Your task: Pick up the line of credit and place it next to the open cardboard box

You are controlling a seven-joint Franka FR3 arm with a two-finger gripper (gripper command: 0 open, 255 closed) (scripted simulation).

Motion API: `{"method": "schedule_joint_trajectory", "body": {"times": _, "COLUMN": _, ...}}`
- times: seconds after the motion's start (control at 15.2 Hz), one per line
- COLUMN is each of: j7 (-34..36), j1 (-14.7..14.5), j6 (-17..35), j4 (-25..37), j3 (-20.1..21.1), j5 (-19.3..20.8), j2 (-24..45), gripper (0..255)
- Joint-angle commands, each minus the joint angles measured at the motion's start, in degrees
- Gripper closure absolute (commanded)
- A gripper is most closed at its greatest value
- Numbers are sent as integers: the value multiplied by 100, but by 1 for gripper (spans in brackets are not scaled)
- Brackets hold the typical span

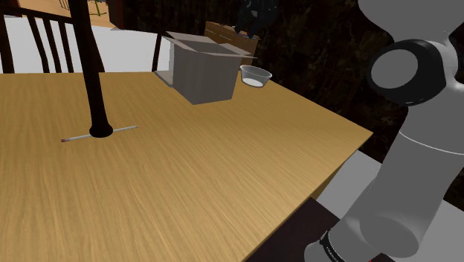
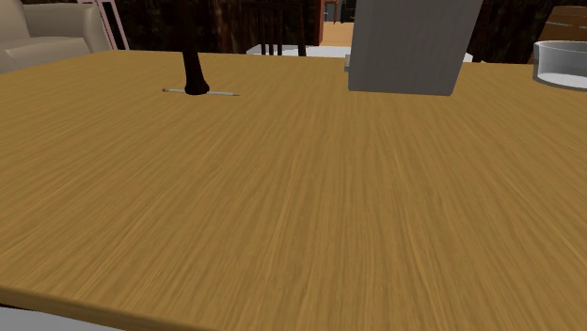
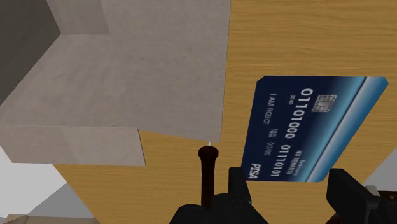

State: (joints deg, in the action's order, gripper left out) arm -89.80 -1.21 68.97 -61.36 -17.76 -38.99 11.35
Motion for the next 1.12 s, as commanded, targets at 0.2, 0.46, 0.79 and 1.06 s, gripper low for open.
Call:
{"method": "schedule_joint_trajectory", "body": {"times": 0.2, "j7": -366, "j1": 45, "j6": 211, "j4": -531, "j3": -69, "j5": 125, "j2": -160, "gripper": 255}}
{"method": "schedule_joint_trajectory", "body": {"times": 0.46, "j7": -538, "j1": -49, "j6": 574, "j4": -1134, "j3": -47, "j5": 268, "j2": -381, "gripper": 255}}
{"method": "schedule_joint_trajectory", "body": {"times": 0.79, "j7": -730, "j1": -128, "j6": 989, "j4": -1781, "j3": -19, "j5": 393, "j2": -590, "gripper": 255}}
{"method": "schedule_joint_trajectory", "body": {"times": 1.06, "j7": -874, "j1": -173, "j6": 1299, "j4": -2237, "j3": 1, "j5": 461, "j2": -714, "gripper": 255}}
